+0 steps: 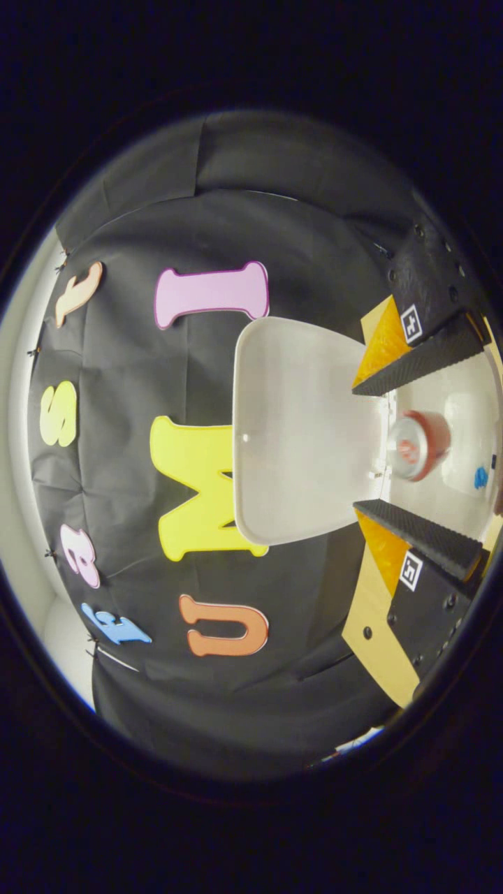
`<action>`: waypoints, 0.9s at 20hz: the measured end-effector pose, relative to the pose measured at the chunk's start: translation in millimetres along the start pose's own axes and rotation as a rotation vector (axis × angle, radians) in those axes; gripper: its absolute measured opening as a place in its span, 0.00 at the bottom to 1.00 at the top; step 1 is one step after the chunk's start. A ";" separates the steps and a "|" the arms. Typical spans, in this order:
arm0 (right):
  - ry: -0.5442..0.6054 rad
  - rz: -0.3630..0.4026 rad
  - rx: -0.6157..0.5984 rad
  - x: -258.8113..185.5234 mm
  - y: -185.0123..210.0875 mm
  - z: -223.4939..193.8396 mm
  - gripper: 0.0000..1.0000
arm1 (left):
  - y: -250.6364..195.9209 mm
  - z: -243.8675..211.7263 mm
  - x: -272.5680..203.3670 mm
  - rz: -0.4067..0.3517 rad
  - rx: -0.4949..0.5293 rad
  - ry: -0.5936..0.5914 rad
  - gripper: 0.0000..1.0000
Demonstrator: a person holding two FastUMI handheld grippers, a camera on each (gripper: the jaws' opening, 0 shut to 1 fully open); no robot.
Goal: Press the lid of the desktop garbage bin to open it, pick up the crumpled paper on the desktop and throw it into the bin, then pick up the pop can on the desktop and drop it into the bin, and finally close the garbage bin lid.
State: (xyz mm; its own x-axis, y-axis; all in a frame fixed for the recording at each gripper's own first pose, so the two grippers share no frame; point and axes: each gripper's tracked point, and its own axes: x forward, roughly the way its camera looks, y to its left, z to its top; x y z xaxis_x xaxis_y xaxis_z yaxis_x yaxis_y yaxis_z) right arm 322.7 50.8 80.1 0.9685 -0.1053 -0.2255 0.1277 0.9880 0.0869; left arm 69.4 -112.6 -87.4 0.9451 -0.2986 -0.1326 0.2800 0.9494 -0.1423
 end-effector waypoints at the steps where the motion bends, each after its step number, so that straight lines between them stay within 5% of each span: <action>1: -0.015 -0.001 -0.001 -2.8 -1.0 4.4 0.93 | 1.3 -1.3 -0.4 0.001 -0.007 0.002 0.99; 7: -0.113 0.017 -0.010 -21.9 7.9 38.8 0.93 | -6.9 -8.2 -0.4 -0.034 -0.052 0.026 0.99; 18: -0.301 -0.034 0.010 -11.9 -3.9 122.4 0.93 | -12.4 1.1 -18.4 -0.058 0.012 -0.010 0.99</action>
State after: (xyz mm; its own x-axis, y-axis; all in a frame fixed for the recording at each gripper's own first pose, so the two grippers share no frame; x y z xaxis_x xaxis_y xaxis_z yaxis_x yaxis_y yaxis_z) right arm 336.8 34.4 201.3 0.9833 -0.1680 0.0694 0.1613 0.9824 0.0937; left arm 48.8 -118.8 -82.1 0.9287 -0.3527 -0.1144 0.3367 0.9315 -0.1377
